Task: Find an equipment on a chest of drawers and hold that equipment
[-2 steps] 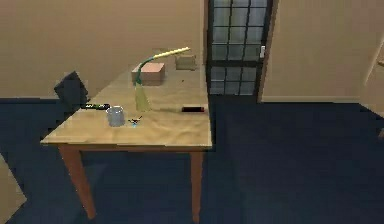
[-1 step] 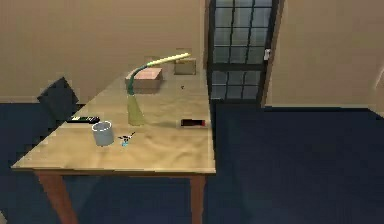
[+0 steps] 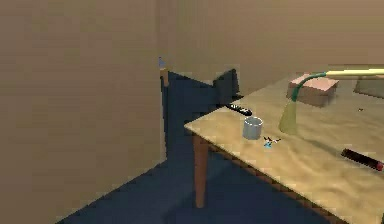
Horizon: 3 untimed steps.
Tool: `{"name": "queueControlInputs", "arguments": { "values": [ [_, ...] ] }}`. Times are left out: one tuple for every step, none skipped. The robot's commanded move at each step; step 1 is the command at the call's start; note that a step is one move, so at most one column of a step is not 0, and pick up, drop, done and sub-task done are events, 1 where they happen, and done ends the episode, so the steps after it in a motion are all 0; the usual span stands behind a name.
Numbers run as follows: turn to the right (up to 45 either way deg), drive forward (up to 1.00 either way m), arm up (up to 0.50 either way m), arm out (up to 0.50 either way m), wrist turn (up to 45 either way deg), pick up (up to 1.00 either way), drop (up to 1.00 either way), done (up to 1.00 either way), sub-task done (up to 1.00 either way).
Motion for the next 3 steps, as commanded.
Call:
{"name": "queueControlInputs", "arguments": {
  "values": [
    [-45.0,0.00,0.00,0.00,0.0,0.00,0.00,0.00,0.00],
    [6.0,0.00,0.00,0.00,0.0,0.00,0.00,0.00,0.00],
    [0.0,0.30,0.00,0.00,0.0,0.00,0.00,0.00,0.00]
  ]
}}
